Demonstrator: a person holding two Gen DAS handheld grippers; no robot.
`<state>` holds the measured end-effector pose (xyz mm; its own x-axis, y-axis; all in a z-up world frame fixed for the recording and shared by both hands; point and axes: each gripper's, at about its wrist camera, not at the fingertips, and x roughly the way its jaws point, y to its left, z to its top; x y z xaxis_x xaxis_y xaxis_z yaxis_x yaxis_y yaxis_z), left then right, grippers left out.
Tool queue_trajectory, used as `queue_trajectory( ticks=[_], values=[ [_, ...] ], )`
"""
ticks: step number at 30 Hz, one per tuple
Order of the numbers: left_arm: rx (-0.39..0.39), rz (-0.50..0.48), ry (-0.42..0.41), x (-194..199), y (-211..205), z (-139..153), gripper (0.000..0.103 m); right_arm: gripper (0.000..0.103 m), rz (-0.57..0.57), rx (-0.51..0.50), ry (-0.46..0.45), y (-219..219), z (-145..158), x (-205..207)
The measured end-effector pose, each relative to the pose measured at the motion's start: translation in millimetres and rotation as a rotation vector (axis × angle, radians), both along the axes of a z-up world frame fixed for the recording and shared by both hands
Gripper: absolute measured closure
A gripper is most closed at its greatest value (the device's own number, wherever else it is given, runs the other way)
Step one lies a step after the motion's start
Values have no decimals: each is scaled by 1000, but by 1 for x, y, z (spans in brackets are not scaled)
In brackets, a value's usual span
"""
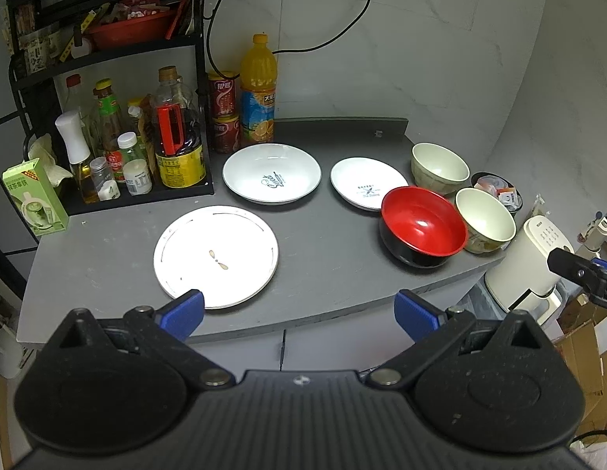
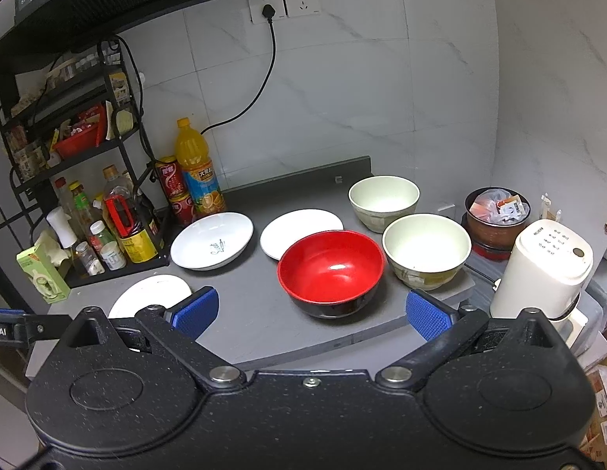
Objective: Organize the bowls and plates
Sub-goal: 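Move the right tool toward the cream bowl beside the red bowl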
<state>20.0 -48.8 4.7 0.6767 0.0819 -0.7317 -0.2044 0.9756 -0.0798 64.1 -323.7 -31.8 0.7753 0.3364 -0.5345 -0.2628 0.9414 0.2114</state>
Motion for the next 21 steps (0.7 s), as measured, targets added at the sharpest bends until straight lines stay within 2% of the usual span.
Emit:
queue_trajectory(
  ticks=[12,17,21],
  values=[
    [-3,14,6,26,-27,5,1,0,-23,14,-26,-23,5,15],
    [39,-7,-6,38,-42,7,1,0,-55,9,-23,-31,2,24],
    [31,-31,-6,49,-49,8,1,0,-80,4,-13,-33,-2,31]
  ],
)
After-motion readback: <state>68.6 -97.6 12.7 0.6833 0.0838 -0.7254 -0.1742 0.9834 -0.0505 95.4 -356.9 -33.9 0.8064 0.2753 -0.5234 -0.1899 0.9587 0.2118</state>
